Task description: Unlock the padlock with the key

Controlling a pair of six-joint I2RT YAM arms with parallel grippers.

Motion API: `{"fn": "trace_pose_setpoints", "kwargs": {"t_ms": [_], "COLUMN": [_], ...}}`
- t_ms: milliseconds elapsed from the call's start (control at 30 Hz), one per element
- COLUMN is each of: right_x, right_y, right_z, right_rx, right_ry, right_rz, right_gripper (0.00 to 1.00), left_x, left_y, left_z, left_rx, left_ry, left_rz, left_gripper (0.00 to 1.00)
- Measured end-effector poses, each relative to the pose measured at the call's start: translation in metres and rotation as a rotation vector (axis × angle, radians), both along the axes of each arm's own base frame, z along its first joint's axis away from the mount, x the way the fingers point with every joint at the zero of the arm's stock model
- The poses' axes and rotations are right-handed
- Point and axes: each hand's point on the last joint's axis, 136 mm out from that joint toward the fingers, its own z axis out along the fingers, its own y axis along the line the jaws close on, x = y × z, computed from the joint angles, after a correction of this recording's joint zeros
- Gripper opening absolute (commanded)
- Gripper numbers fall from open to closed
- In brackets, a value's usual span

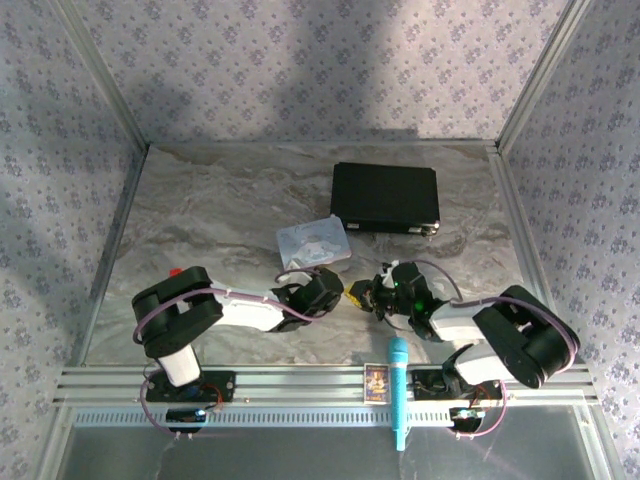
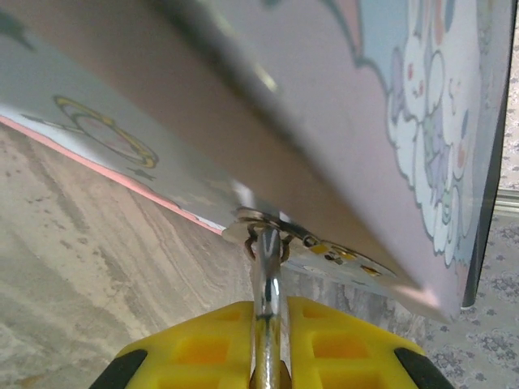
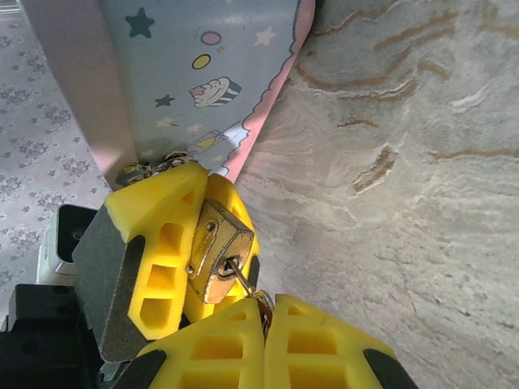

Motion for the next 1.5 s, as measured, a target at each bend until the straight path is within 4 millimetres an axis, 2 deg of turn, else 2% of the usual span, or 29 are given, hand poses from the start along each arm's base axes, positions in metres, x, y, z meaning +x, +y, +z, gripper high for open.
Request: {"fn": "trace_pose_setpoints", "kwargs": {"t_ms": [633, 1267, 1500], "right_x": [0.011, 0.015, 0.011], "right_y": [0.005, 0.007, 0.011], "right_z": [0.002, 0.003, 0.003], "right_rx": [-0.009, -0.044, -0.039], "right_ry": [-0.045, -0.112, -0.106], "right_rz": [0.05, 0.072, 0.086], "right_gripper": [0.0, 0.0, 0.0], "left_x": [0.009, 0.015, 0.015], "left_y": [0.006, 0.005, 0.006], "left_z": [0.004, 0.0, -0.003], "left_rx": [-0.049, -0.008, 0.013], "left_ry": [-0.058, 0.004, 0.027], "left_rz": [0.011, -0.013, -0.015], "left_gripper": [0.0, 0.0, 0.0]}}
